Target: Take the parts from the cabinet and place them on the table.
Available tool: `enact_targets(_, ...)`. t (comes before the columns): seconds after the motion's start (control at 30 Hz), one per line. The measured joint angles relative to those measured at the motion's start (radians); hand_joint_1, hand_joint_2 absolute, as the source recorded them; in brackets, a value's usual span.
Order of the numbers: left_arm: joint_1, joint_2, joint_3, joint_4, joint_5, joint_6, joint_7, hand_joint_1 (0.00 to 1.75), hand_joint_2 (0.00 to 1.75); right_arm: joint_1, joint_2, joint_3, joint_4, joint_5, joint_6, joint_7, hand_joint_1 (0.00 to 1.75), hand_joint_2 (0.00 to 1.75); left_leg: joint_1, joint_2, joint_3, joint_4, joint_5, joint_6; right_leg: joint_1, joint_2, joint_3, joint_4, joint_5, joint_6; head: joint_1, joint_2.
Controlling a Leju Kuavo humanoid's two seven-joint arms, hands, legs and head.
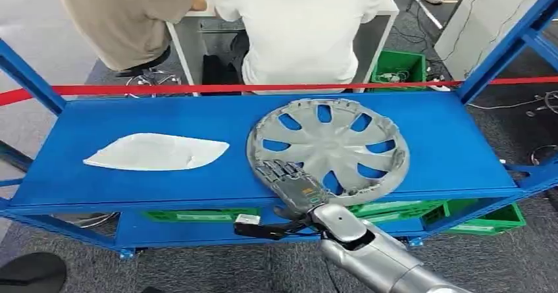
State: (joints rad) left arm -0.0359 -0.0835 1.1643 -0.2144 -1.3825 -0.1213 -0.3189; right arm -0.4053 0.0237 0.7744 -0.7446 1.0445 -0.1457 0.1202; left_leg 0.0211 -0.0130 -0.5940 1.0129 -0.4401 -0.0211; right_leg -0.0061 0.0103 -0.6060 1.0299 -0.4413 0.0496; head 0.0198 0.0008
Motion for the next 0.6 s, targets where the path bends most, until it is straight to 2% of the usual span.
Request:
enact_targets(0.03, -0.001, 0.002, 0.000, 0.000, 0.000, 0.000, 0.000, 0.00, 0.00, -0.002, 0.000, -0.001, 0.003, 0.000, 0.000, 0.001, 0.00, 1.75, 0.000, 0.000, 0.001, 0.000, -0.001, 0.005, 0.000, -0.002, -0.007, 0.023, -0.018, 0.005, 0.004, 0.000)
enact_targets(0.07, -0.002, 0.002, 0.000, 0.000, 0.000, 0.000, 0.000, 0.00, 0.00, -0.005, 0.000, -0.001, 0.005, 0.000, -0.001, 0.000, 0.00, 1.75, 0.000, 0.000, 0.001, 0.000, -0.001, 0.011, 0.000, -0.003, -0.033, 0.084, -0.053, 0.009, 0.006, 0.000)
enact_targets(0.13, -0.002, 0.002, 0.000, 0.000, 0.000, 0.000, 0.000, 0.00, 0.00, -0.004, 0.000, -0.001, 0.011, 0.002, 0.000, 0.003, 0.00, 1.75, -0.001, 0.000, 0.001, 0.000, -0.002, 0.013, 0.000, -0.003, -0.114, 0.255, -0.126, 0.012, 0.010, 0.000)
enact_targets(0.17, -0.001, 0.002, 0.000, 0.000, 0.000, 0.000, 0.000, 0.00, 0.00, -0.002, 0.000, -0.001, 0.014, 0.004, 0.001, 0.010, 0.00, 1.75, -0.002, 0.001, 0.001, 0.000, -0.003, 0.014, 0.000, -0.003, -0.146, 0.315, -0.141, 0.012, 0.011, 0.000)
enact_targets(0.2, 0.000, 0.002, 0.000, 0.000, 0.000, 0.000, 0.000, 0.00, 0.00, -0.001, 0.000, -0.002, 0.016, 0.004, 0.006, 0.020, 0.00, 1.75, -0.002, 0.000, 0.002, 0.000, -0.003, 0.014, 0.000, -0.003, -0.152, 0.323, -0.133, 0.011, 0.011, 0.000)
enact_targets(0.23, 0.000, 0.002, 0.000, 0.000, 0.000, 0.000, 0.000, 0.00, 0.00, 0.000, -0.003, -0.007, 0.017, 0.005, 0.014, 0.034, 0.00, 1.75, -0.002, 0.000, 0.005, 0.000, -0.004, 0.015, 0.000, -0.003, -0.138, 0.288, -0.103, 0.008, 0.011, 0.000)
enact_targets(0.27, 0.000, 0.002, 0.001, 0.000, 0.000, 0.002, 0.000, 0.00, 0.00, 0.001, -0.010, -0.014, 0.017, 0.004, 0.015, 0.040, 0.00, 1.75, -0.002, -0.001, 0.008, 0.000, -0.005, 0.014, 0.000, -0.003, -0.103, 0.217, -0.061, 0.005, 0.010, 0.000)
enact_targets(0.33, 0.000, 0.002, 0.001, 0.000, 0.001, 0.002, 0.000, 0.00, 0.00, 0.004, -0.020, -0.029, 0.017, 0.003, 0.013, 0.040, 0.00, 1.75, -0.002, -0.005, 0.016, 0.000, -0.010, 0.009, 0.000, -0.004, -0.007, 0.032, 0.018, -0.002, 0.011, 0.000)
enact_targets(0.37, 0.000, 0.002, 0.001, 0.000, 0.001, 0.002, 0.000, 0.00, 0.00, 0.003, -0.024, -0.033, 0.017, 0.003, 0.014, 0.040, 0.00, 1.75, -0.008, -0.007, 0.015, 0.003, -0.013, 0.003, 0.005, -0.004, 0.006, 0.002, 0.000, -0.003, 0.011, 0.000)
enact_targets(0.47, 0.001, 0.002, 0.002, 0.000, 0.001, 0.002, -0.001, 0.00, 0.00, 0.012, -0.027, -0.050, 0.010, 0.020, 0.013, 0.048, 0.00, 1.75, -0.003, -0.008, 0.017, -0.008, -0.005, -0.014, 0.010, 0.000, 0.005, 0.003, 0.003, -0.015, 0.010, 0.000)
enact_targets(0.5, 0.001, 0.001, 0.002, 0.000, 0.001, 0.002, -0.003, 0.00, 0.00, 0.015, -0.029, -0.060, 0.003, 0.026, 0.013, 0.052, 0.00, 1.75, -0.004, -0.009, 0.020, -0.011, -0.005, -0.022, 0.006, 0.000, 0.008, -0.008, 0.009, -0.023, 0.010, 0.000)
enact_targets(0.53, 0.001, 0.003, 0.002, 0.000, 0.001, 0.003, -0.003, 0.00, 0.00, 0.024, -0.030, -0.073, -0.004, 0.033, 0.013, 0.059, 0.00, 1.75, -0.004, -0.006, 0.017, -0.004, -0.014, -0.025, 0.000, -0.002, 0.016, -0.016, 0.015, -0.028, 0.009, 0.000)
enact_targets(0.57, 0.001, 0.003, 0.002, 0.000, 0.001, 0.004, -0.005, 0.00, 0.00, 0.032, -0.034, -0.087, -0.010, 0.039, 0.013, 0.065, 0.00, 1.75, -0.006, -0.003, 0.001, 0.027, -0.042, -0.027, -0.002, -0.005, 0.019, -0.022, 0.016, -0.032, 0.000, 0.000)
enact_targets(0.6, 0.000, 0.001, 0.003, 0.000, 0.001, 0.005, -0.006, 0.00, 0.00, 0.040, -0.039, -0.102, -0.017, 0.046, 0.013, 0.068, 0.00, 1.75, -0.005, -0.003, -0.036, 0.102, -0.086, -0.029, -0.003, -0.010, 0.018, -0.023, 0.018, -0.034, -0.003, 0.000)
